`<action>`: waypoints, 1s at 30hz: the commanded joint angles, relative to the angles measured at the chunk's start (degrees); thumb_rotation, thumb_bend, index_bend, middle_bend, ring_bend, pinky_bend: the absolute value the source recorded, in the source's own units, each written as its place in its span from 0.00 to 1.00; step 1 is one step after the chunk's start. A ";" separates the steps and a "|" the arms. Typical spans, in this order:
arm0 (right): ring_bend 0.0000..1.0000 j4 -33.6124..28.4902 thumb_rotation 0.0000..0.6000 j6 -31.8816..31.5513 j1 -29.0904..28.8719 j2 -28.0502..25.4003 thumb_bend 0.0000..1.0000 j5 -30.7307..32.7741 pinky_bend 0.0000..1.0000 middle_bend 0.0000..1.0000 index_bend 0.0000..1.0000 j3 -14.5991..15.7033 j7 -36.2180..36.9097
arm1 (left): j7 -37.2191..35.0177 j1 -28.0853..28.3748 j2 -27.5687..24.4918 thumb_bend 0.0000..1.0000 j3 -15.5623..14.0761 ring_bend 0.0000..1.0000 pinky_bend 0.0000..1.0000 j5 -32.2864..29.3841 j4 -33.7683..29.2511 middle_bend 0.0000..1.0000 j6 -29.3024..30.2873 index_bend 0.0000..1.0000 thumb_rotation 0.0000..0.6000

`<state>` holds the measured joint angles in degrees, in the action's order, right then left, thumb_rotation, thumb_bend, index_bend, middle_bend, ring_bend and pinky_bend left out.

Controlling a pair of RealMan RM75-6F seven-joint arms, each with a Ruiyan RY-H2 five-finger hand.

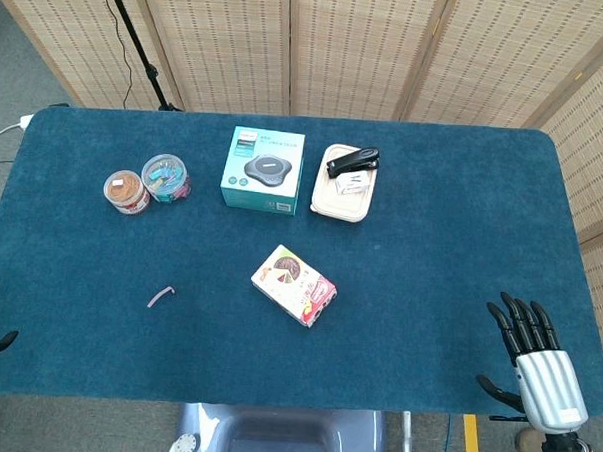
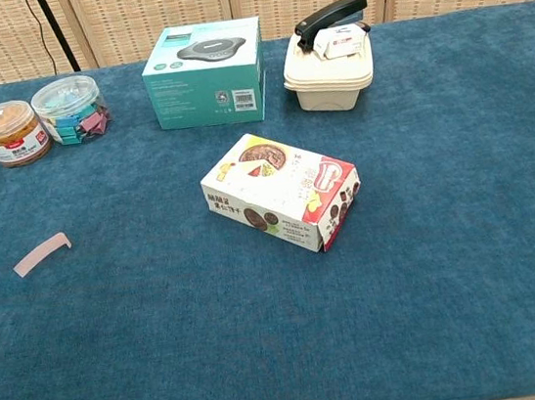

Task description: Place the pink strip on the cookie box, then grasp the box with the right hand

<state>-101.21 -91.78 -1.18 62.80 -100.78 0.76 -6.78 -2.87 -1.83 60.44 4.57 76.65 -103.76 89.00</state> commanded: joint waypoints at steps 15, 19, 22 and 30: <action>0.00 -0.59 1.00 -0.01 0.00 -1.00 0.00 -0.77 0.00 0.00 0.00 0.59 1.95 | -3.91 5.62 2.64 0.00 2.07 0.00 0.00 -2.27 2.67 0.00 -9.51 0.06 1.00; 0.00 -0.54 1.00 0.20 -0.06 -1.25 0.00 -1.30 0.00 0.00 0.00 1.00 2.53 | -2.38 9.99 4.72 0.00 4.98 0.00 0.00 -9.70 2.99 0.00 -16.56 0.21 1.00; 0.00 -0.56 1.00 0.63 -0.22 -1.44 0.00 -1.08 0.00 0.00 0.00 1.04 2.85 | 0.29 12.40 5.75 0.01 6.27 0.00 0.00 -13.83 3.26 0.00 -19.62 0.25 1.00; 0.00 -0.89 1.00 1.06 -0.46 -1.96 0.00 -0.88 0.00 0.00 0.00 1.11 3.73 | 8.98 18.87 10.63 0.02 8.64 0.00 0.00 -25.56 2.85 0.00 -24.87 0.36 1.00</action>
<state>-102.12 -90.72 -1.64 60.85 -101.65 1.86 -3.05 3.64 15.03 69.37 12.36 53.53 -100.60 65.60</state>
